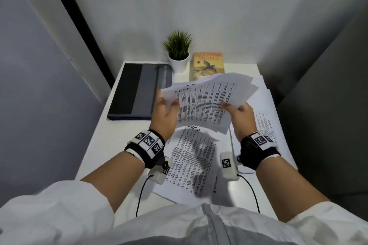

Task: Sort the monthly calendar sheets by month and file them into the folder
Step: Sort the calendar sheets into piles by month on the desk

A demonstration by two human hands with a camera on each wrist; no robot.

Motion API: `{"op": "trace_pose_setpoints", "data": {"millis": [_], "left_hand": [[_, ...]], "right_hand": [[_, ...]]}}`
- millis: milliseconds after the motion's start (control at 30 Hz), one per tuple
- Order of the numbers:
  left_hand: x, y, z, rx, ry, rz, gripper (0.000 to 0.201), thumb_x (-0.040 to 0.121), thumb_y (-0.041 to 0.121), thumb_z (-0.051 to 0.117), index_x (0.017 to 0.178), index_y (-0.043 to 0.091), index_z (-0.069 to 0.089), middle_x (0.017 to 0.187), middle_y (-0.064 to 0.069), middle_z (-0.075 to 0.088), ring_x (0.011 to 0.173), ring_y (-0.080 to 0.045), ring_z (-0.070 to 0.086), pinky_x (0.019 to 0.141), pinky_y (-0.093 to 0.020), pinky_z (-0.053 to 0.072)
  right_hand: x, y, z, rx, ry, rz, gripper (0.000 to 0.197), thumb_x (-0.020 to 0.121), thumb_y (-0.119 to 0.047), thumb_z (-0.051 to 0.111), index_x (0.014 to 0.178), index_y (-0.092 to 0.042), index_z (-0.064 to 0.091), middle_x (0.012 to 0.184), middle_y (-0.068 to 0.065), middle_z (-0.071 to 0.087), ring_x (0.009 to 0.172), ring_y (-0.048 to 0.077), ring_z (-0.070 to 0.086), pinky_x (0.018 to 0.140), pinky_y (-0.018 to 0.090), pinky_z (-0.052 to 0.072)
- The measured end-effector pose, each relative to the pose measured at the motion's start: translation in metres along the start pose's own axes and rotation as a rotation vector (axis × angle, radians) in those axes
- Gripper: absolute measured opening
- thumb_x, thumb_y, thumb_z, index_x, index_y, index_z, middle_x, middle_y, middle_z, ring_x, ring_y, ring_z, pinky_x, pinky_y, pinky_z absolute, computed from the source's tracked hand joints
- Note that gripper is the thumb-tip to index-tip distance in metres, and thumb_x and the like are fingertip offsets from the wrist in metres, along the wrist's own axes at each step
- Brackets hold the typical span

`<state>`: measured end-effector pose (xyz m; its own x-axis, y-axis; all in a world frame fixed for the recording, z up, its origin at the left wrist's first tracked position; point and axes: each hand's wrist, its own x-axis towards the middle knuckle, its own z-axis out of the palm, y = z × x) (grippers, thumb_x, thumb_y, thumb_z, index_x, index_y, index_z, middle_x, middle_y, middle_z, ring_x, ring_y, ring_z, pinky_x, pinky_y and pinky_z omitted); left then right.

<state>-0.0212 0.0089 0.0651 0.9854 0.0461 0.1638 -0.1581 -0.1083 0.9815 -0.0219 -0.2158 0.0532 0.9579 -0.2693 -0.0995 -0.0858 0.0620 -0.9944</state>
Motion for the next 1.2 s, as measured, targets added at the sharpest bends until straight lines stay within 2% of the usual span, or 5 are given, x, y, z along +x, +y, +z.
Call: {"op": "trace_pose_setpoints", "data": {"millis": [133,300,700,1033,1200], "left_hand": [[-0.019,-0.027,0.004,0.095,-0.031,-0.078,0.041,0.095,0.019,0.053,0.107,0.056,0.039,0.098,0.002,0.061,0.079,0.009,0.059,0.068,-0.008,0.046],[-0.013,-0.03,0.013,0.039,0.113,-0.118,0.028,0.094,0.013,0.048,0.117,0.027,0.039,0.089,0.017,0.056,0.069,0.021,0.055,0.059,0.0,0.041],[-0.018,-0.051,0.022,-0.009,0.142,-0.238,0.02,0.098,0.022,0.044,0.099,0.042,0.041,0.095,0.026,0.047,0.072,0.033,0.047,0.057,0.008,0.033],[-0.023,-0.067,0.034,0.258,0.028,-0.353,0.039,0.1,0.024,0.038,0.137,0.018,0.029,0.115,-0.016,0.059,0.111,-0.037,0.053,0.096,-0.05,0.044],[0.004,-0.058,0.042,0.243,0.007,-0.284,0.026,0.101,0.02,0.035,0.127,0.016,0.032,0.089,0.01,0.049,0.074,-0.002,0.049,0.072,-0.027,0.045]], "right_hand": [[-0.014,0.033,-0.001,-0.06,-0.009,0.144,0.03,0.076,-0.011,0.07,0.105,-0.016,0.066,0.102,0.001,0.072,0.1,0.021,0.064,0.092,0.044,0.051],[-0.011,0.036,0.01,-0.003,0.074,0.188,0.024,0.076,-0.002,0.063,0.091,-0.02,0.068,0.101,-0.001,0.07,0.104,0.023,0.061,0.088,0.041,0.049],[-0.014,0.047,0.012,0.006,0.146,0.196,0.018,0.071,-0.003,0.056,0.066,-0.019,0.064,0.073,-0.009,0.066,0.08,0.018,0.057,0.063,0.028,0.04],[-0.012,0.062,0.012,-0.157,-0.022,0.242,0.021,0.093,-0.024,0.049,0.107,-0.011,0.055,0.104,0.002,0.06,0.097,0.021,0.055,0.085,0.039,0.044],[0.018,0.043,-0.019,-0.252,0.112,0.082,0.026,0.091,-0.024,0.057,0.088,0.001,0.053,0.076,0.017,0.051,0.068,0.016,0.045,0.065,0.034,0.043]]}}
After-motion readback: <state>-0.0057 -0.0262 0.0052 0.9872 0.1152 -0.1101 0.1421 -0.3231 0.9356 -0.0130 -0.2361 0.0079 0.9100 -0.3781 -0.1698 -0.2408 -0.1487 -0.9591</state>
